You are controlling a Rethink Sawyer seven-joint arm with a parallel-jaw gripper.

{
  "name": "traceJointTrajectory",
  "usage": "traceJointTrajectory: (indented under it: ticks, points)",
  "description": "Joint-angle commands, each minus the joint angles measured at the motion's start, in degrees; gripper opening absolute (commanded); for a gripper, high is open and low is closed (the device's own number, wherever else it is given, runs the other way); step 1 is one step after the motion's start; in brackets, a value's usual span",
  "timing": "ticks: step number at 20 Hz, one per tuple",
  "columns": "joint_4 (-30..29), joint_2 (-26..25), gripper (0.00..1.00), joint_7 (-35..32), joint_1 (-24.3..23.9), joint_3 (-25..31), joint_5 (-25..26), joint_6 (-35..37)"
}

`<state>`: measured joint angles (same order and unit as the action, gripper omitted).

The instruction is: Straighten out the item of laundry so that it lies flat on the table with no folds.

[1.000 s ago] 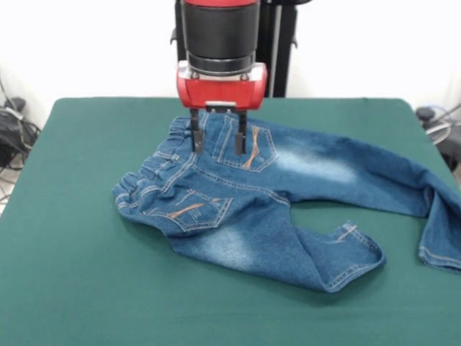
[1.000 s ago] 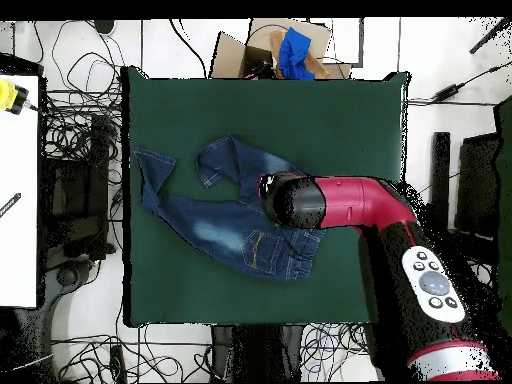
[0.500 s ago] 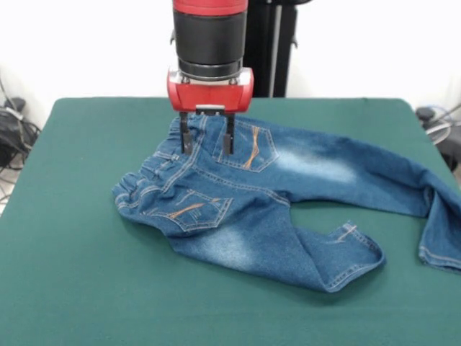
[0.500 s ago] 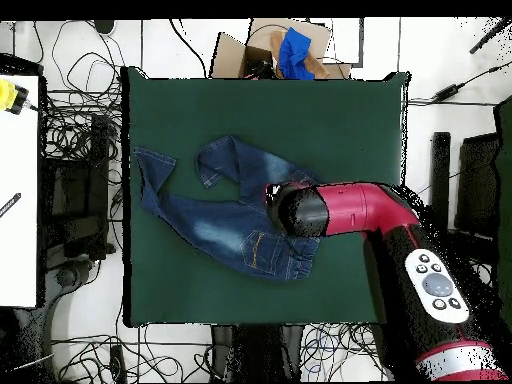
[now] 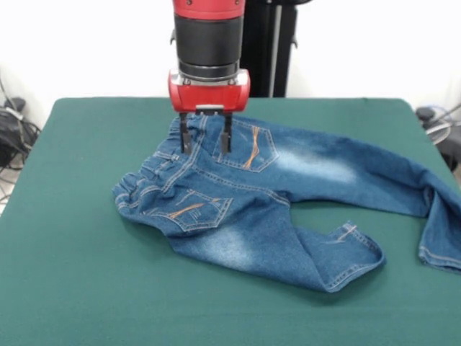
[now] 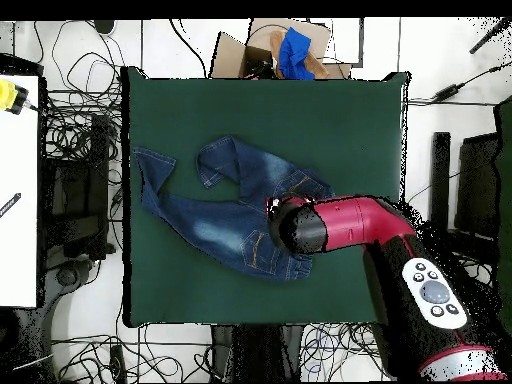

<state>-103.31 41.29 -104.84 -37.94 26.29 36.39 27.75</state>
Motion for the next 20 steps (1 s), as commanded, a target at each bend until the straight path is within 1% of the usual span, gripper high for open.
traceJointTrajectory:
  ticks: [1,4,6,9,13,15,17,20]
  points:
    - [-5.66,-2.53,1.00,5.93,-0.20,4.15,3.95,-2.53]
    - [-4.90,-2.73,1.00,5.83,0.22,4.34,3.86,-1.41]
    - [-4.44,-3.99,1.00,5.19,0.52,3.36,4.91,-2.13]
    - [-2.65,-6.57,1.00,4.96,1.26,1.10,7.66,-3.07]
    - [1.79,-10.40,1.00,4.57,3.31,-2.74,12.51,-2.50]
    - [2.76,-11.98,1.00,4.72,2.94,-2.42,13.73,-2.75]
    - [3.58,-13.94,1.00,6.18,1.55,-1.50,14.22,-2.35]
    - [3.85,-15.19,1.00,5.44,1.68,-1.29,15.37,-2.30]
